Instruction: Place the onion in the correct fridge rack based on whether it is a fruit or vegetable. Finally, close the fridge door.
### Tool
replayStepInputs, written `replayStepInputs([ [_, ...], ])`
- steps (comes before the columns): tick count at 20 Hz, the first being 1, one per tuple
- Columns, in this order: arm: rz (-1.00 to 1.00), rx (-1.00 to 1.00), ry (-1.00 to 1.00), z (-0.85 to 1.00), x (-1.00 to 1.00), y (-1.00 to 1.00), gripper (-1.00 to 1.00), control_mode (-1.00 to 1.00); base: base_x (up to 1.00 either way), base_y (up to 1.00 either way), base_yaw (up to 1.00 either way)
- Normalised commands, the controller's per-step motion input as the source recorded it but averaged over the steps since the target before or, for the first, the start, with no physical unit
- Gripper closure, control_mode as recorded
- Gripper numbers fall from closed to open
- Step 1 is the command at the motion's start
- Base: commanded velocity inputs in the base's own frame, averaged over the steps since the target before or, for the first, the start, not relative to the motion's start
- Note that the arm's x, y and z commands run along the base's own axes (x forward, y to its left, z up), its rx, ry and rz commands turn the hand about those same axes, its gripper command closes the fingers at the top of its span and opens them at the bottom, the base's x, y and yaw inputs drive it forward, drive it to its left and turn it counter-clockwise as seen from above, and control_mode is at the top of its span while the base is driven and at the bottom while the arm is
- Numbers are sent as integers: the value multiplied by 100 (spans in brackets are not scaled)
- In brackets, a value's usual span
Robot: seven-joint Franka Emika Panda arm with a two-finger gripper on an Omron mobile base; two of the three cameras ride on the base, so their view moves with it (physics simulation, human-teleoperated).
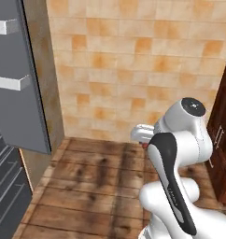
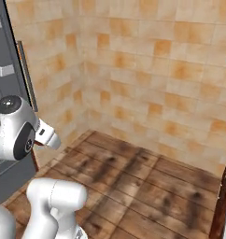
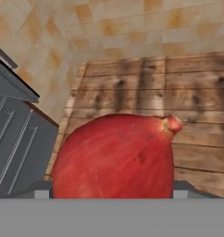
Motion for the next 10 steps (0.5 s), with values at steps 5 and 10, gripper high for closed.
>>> replayStepInputs([
  [5,0,0,0,0,0,0,100,100,68,-26,22],
  [10,0,0,0,0,0,0,100,100,30,-7,58],
])
